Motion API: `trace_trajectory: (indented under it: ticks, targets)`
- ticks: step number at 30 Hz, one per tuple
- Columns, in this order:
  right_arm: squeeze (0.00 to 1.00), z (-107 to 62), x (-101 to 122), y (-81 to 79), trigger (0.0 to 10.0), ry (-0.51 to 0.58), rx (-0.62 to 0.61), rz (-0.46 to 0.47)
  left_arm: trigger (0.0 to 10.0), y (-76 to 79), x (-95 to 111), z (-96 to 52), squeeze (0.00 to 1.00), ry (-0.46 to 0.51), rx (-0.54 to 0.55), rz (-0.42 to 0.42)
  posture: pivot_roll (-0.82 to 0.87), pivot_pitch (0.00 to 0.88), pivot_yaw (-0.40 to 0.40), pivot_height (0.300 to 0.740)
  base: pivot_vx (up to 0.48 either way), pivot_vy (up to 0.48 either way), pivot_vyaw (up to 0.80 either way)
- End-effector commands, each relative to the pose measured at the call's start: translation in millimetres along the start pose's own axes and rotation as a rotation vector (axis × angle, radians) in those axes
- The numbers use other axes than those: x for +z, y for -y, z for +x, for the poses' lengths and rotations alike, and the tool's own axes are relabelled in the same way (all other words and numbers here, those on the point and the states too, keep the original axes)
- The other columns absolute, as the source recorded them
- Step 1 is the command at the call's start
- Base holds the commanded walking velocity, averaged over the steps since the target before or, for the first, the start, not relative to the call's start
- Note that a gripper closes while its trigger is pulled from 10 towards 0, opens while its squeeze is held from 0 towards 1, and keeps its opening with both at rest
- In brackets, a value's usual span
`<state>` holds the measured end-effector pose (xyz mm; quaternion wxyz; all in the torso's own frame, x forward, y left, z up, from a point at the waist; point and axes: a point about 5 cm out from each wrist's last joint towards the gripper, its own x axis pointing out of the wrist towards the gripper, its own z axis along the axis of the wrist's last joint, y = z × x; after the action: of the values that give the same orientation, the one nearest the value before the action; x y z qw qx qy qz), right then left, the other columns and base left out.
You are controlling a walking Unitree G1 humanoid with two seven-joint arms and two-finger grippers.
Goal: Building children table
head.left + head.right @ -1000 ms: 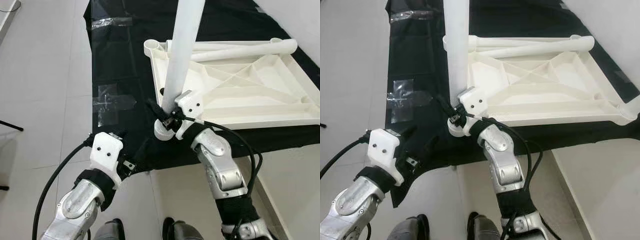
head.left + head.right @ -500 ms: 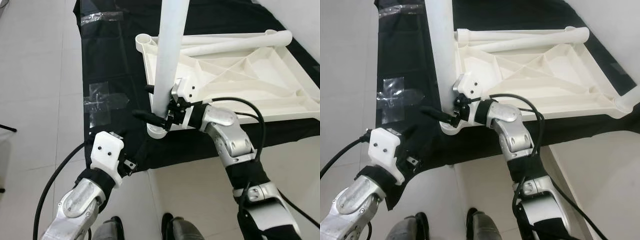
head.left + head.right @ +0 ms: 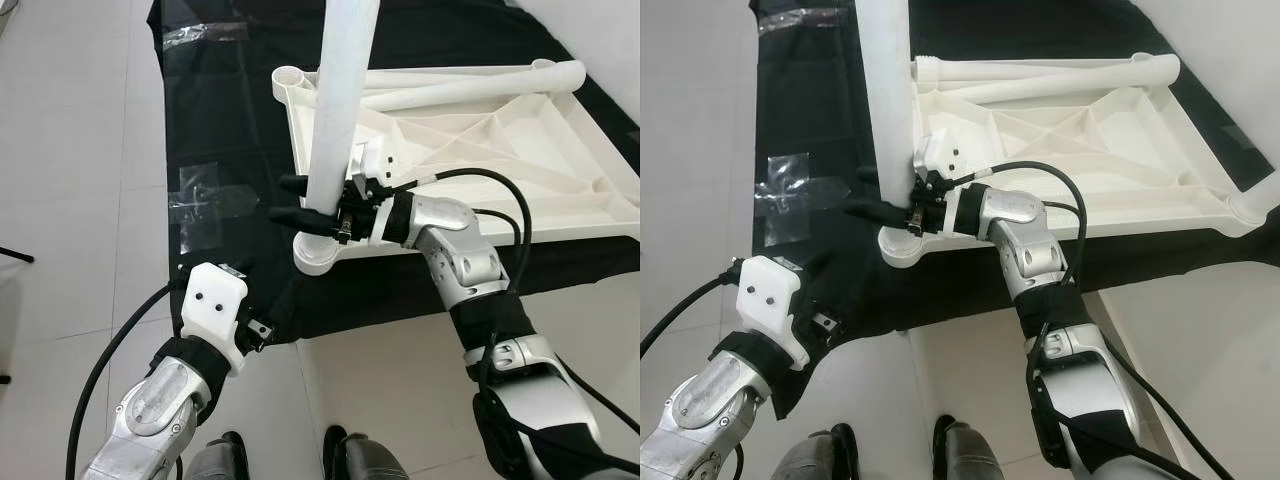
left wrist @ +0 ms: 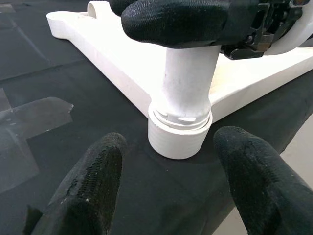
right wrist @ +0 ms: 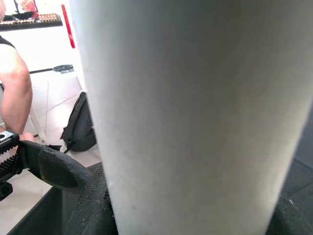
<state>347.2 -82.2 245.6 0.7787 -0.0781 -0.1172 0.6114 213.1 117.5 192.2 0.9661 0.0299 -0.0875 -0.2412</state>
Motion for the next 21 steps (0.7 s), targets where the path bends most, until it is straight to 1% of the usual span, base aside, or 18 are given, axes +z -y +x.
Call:
trace_trajectory:
  ticks: [1,2,3,4,5,6,7,8,9,10,11,13,15,16,17,19,20,21]
  targets:
    - [0.0,-1.9,-11,-7.2,0.0,0.011,0.013,0.053,10.0,1.6,-4,-2.2,0.0,-0.02,-0.004,-0.011,0.09,0.277,-0.11,0.74,0.0,0.0,0.0]
    - [0.0,-5.0,-20,-9.0,0.0,0.003,-0.119,0.047,10.0,1.6,-4,-2.1,0.0,-0.021,-0.006,-0.012,0.09,0.279,-0.112,0.74,0.0,0.0,0.0]
    - [0.0,-10.1,-36,-9.0,0.0,-0.068,-0.387,0.048,10.0,1.7,-4,-2.1,0.0,-0.02,-0.007,-0.012,0.09,0.281,-0.115,0.74,0.0,0.0,0.0]
    - [0.0,-16.4,-47,-9.6,0.0,-0.123,-0.581,0.039,10.0,1.7,-4,-2.0,0.0,-0.02,-0.008,-0.013,0.09,0.281,-0.115,0.74,0.0,0.0,0.0]
    - [0.0,-16.4,-47,-9.6,0.0,-0.123,-0.581,0.039,10.0,1.7,-4,-2.0,0.0,-0.02,-0.008,-0.013,0.09,0.281,-0.115,0.74,0.0,0.0,0.0]
    - [0.0,-32.8,-58,-19.5,0.0,-0.238,-0.813,-0.005,10.0,1.7,-4,-1.8,0.0,-0.019,-0.008,-0.014,0.08,0.285,-0.124,0.74,0.0,0.0,0.0]
    - [0.0,-32.8,-58,-19.5,0.0,-0.238,-0.813,-0.005,10.0,1.7,-4,-1.8,0.0,-0.019,-0.008,-0.014,0.08,0.285,-0.124,0.74,0.0,0.0,0.0]
    - [0.0,-34.3,-65,-37.5,0.0,-0.292,-0.851,-0.011,10.0,1.3,-4,-1.5,0.0,-0.02,-0.01,-0.013,0.09,0.288,-0.115,0.74,0.0,0.0,0.0]
    - [0.0,-32.7,-69,-50.2,0.0,-0.311,-0.838,-0.006,10.0,0.6,-4,-1.6,0.0,-0.022,-0.011,-0.012,0.07,0.284,-0.108,0.74,0.0,0.0,0.0]
    - [0.0,-32.7,-69,-50.2,0.0,-0.311,-0.838,-0.006,10.0,0.6,-4,-1.6,0.0,-0.022,-0.011,-0.012,0.07,0.284,-0.108,0.74,0.0,0.0,0.0]
    - [0.0,-27.9,-71,-59.2,0.0,-0.309,-0.803,-0.002,10.0,0.4,-5,-1.3,0.0,-0.022,-0.011,-0.014,0.06,0.272,-0.099,0.74,0.0,0.0,0.0]
    - [0.0,-22.0,-72,-60.0,0.0,-0.296,-0.754,0.008,10.0,2.5,-5,0.4,0.0,-0.022,-0.019,-0.016,0.07,0.275,-0.102,0.74,0.0,0.0,0.0]
    - [0.0,-16.6,-72,-55.4,0.0,-0.283,-0.707,0.019,10.0,4.5,-5,1.7,0.0,-0.017,-0.028,-0.019,0.08,0.268,-0.102,0.74,0.0,0.0,0.0]
    - [0.0,-14.2,-70,-51.9,10.0,-0.269,-0.694,0.016,10.0,3.5,-4,1.5,0.0,-0.017,-0.025,-0.019,0.08,0.269,-0.102,0.74,0.0,0.0,0.0]
    - [0.0,-14.2,-70,-51.9,10.0,-0.269,-0.694,0.016,10.0,3.5,-4,1.5,0.0,-0.017,-0.025,-0.019,0.08,0.269,-0.102,0.74,0.0,0.0,0.0]
    - [0.0,-13.9,-62,-43.2,10.0,-0.235,-0.717,-0.029,10.0,1.1,-4,0.8,0.0,-0.018,-0.018,-0.014,0.08,0.269,-0.102,0.74,0.0,0.0,0.0]
    - [0.0,-13.9,-62,-43.2,10.0,-0.235,-0.717,-0.029,10.0,1.1,-4,0.8,0.0,-0.018,-0.018,-0.014,0.08,0.269,-0.102,0.74,0.0,0.0,0.0]
    - [0.88,-11.8,-58,-39.4,10.0,-0.198,-0.68,-0.035,10.0,0.4,-5,0.6,0.0,-0.018,-0.016,-0.011,0.09,0.268,-0.099,0.74,0.0,0.0,0.0]
